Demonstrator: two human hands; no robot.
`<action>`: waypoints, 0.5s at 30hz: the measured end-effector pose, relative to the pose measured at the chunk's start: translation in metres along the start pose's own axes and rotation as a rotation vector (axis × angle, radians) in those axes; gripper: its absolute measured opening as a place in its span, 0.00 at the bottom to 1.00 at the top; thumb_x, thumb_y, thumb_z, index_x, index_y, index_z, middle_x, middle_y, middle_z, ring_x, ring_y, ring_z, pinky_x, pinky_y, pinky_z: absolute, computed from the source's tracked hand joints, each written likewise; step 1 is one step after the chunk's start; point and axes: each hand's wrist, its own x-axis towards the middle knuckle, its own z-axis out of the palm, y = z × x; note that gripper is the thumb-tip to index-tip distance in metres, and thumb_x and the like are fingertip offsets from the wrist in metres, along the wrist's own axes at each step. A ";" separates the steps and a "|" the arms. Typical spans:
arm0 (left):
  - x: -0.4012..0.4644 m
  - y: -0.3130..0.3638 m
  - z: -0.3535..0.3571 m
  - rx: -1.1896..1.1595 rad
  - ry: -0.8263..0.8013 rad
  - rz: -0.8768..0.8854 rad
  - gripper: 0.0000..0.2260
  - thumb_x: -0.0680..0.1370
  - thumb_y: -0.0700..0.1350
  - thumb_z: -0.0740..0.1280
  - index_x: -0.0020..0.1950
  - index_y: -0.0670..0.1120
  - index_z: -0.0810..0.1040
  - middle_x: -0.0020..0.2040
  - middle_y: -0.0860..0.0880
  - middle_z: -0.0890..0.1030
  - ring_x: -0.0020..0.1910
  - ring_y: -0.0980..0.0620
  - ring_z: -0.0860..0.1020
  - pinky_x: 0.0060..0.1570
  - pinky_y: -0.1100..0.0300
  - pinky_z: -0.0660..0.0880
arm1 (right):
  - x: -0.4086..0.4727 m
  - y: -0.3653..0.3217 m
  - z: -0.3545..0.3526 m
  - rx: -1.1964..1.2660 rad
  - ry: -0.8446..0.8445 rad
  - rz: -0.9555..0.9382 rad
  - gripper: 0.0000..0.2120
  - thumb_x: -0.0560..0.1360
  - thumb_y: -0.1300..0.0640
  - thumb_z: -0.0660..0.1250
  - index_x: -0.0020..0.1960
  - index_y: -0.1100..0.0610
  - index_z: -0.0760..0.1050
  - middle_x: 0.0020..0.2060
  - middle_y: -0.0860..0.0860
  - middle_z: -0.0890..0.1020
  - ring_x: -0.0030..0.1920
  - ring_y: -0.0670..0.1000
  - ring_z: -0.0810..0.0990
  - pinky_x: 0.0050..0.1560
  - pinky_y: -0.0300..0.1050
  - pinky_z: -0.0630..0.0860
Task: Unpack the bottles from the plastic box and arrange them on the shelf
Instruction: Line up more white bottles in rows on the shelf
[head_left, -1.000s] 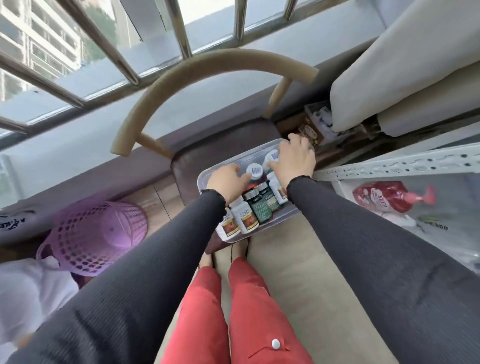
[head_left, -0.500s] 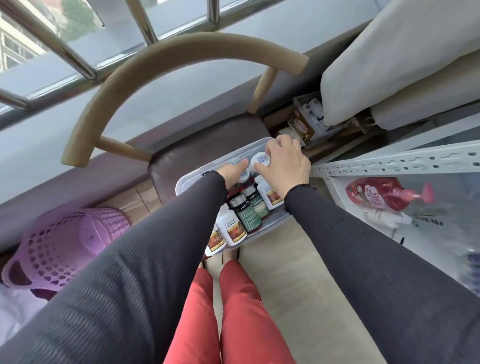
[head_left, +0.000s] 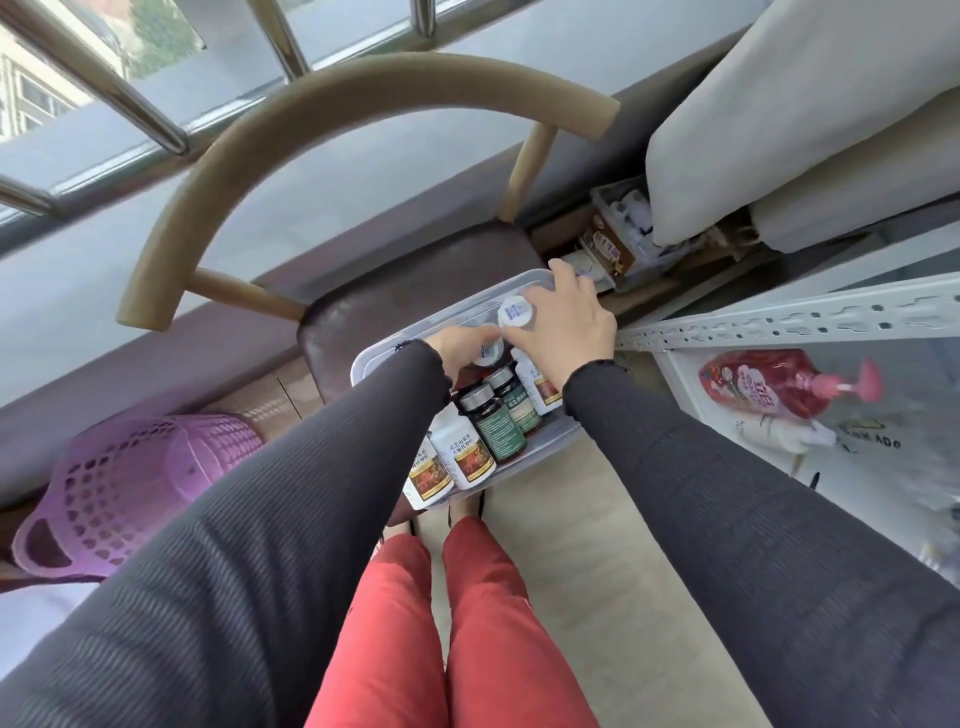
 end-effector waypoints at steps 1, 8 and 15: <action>-0.002 0.000 -0.001 -0.007 -0.007 0.004 0.19 0.81 0.52 0.66 0.64 0.39 0.77 0.64 0.44 0.80 0.61 0.45 0.80 0.47 0.60 0.78 | 0.000 0.001 -0.002 0.030 -0.018 0.012 0.25 0.71 0.32 0.68 0.60 0.46 0.79 0.70 0.49 0.67 0.67 0.55 0.68 0.48 0.52 0.72; -0.050 -0.004 -0.018 -0.055 -0.015 0.048 0.11 0.80 0.50 0.66 0.52 0.43 0.79 0.49 0.45 0.83 0.42 0.49 0.80 0.41 0.62 0.74 | -0.018 0.016 -0.034 0.355 0.022 0.056 0.23 0.71 0.38 0.70 0.61 0.50 0.80 0.64 0.50 0.76 0.65 0.55 0.70 0.58 0.53 0.74; -0.162 0.006 -0.042 -0.027 -0.051 0.220 0.05 0.80 0.40 0.67 0.51 0.40 0.74 0.49 0.40 0.77 0.39 0.45 0.81 0.42 0.56 0.82 | -0.083 0.024 -0.103 0.826 0.170 0.113 0.14 0.70 0.43 0.73 0.47 0.52 0.76 0.45 0.48 0.84 0.47 0.50 0.81 0.48 0.49 0.76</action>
